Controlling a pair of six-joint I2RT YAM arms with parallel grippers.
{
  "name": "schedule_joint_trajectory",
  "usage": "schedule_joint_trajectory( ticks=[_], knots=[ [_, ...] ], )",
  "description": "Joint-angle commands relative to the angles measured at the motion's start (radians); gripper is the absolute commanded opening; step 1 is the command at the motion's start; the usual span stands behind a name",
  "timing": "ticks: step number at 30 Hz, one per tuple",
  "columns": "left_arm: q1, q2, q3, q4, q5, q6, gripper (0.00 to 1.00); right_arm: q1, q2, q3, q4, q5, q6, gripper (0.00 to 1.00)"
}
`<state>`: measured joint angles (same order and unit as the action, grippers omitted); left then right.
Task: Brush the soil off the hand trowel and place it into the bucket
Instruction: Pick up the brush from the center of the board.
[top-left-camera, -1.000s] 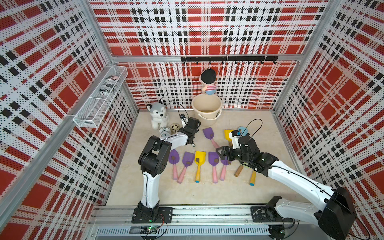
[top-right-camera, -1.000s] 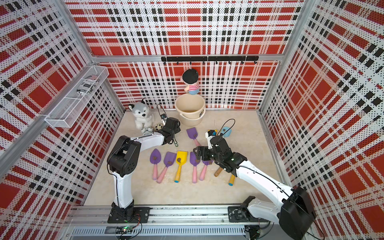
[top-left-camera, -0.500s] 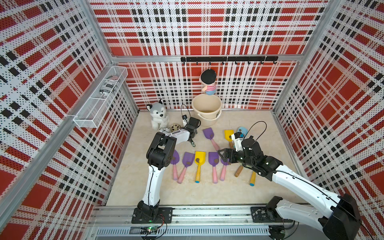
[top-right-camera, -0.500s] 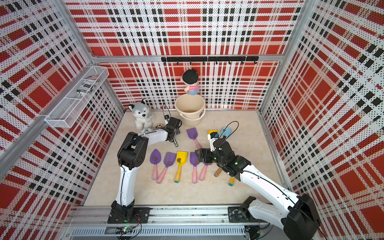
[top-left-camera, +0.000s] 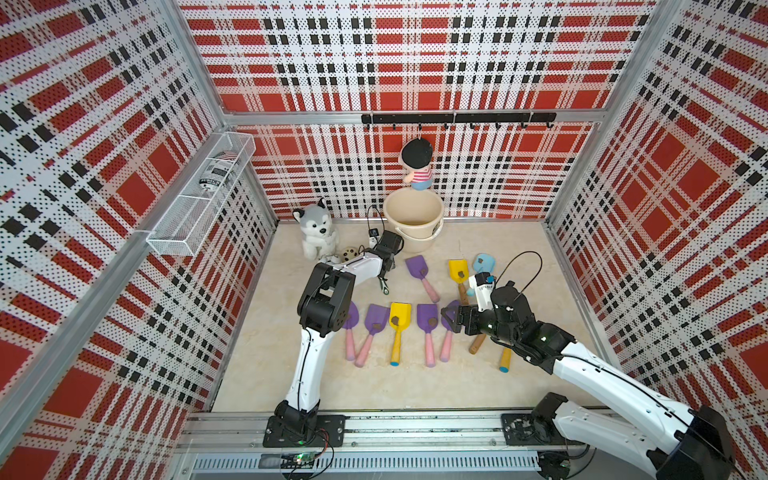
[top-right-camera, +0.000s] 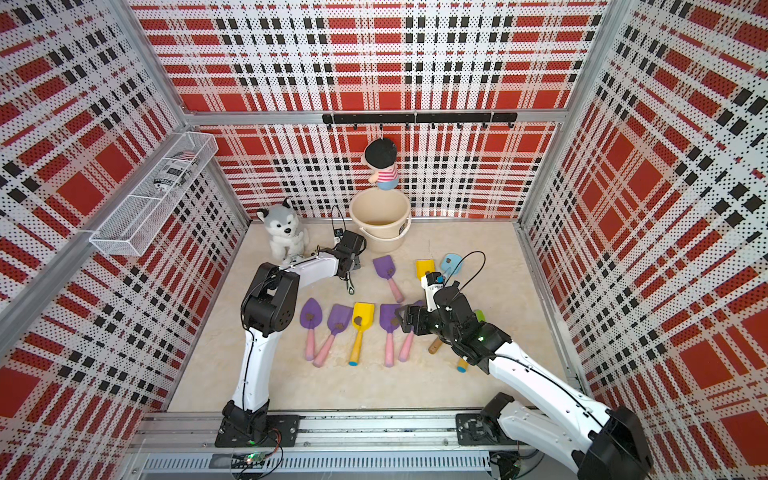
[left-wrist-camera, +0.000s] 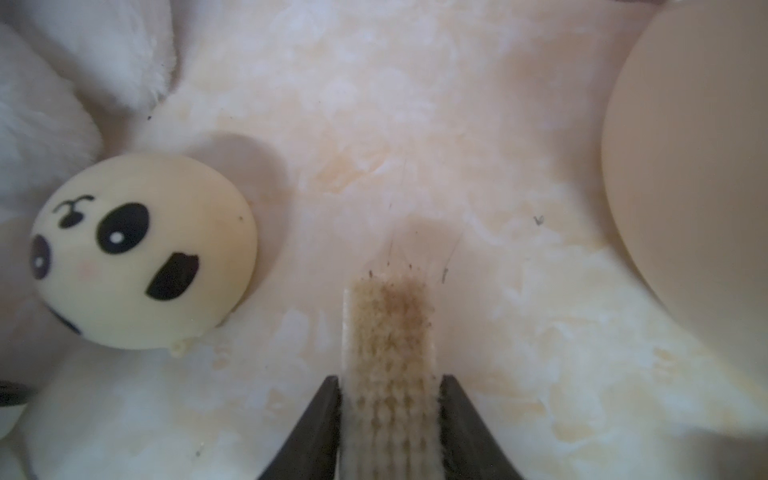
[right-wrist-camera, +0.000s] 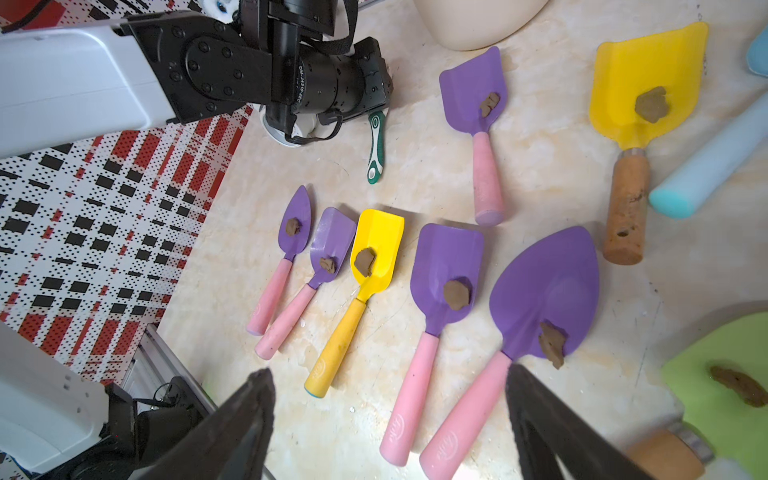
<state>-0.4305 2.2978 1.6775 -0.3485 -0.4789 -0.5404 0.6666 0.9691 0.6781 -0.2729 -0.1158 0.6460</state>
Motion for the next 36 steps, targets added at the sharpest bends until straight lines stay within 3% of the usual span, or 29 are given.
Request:
schedule_joint_trajectory(
  ticks=[1,12,21,23,27,36],
  knots=[
    [0.01,-0.021,0.015,-0.036,0.016,0.001,0.34,0.004,-0.001,0.03,-0.024,0.178,0.1,0.91],
    [0.045,-0.182,-0.115,0.102,0.104,-0.031,0.21,-0.013,0.034,0.093,-0.005,0.158,0.092,0.95],
    [0.086,-0.476,-0.329,0.314,0.302,-0.131,0.16,-0.081,0.089,0.153,0.064,0.035,0.119,0.94],
    [0.077,-0.56,-0.389,0.386,0.357,-0.168,0.15,-0.081,0.108,0.179,0.064,0.035,0.119,0.94],
    [0.025,-0.687,-0.458,0.517,0.437,-0.233,0.15,-0.071,0.204,0.266,0.176,-0.138,0.057,0.89],
    [-0.085,-0.765,-0.506,0.67,0.495,-0.379,0.13,-0.002,0.393,0.391,0.317,-0.251,0.074,0.87]
  ],
)
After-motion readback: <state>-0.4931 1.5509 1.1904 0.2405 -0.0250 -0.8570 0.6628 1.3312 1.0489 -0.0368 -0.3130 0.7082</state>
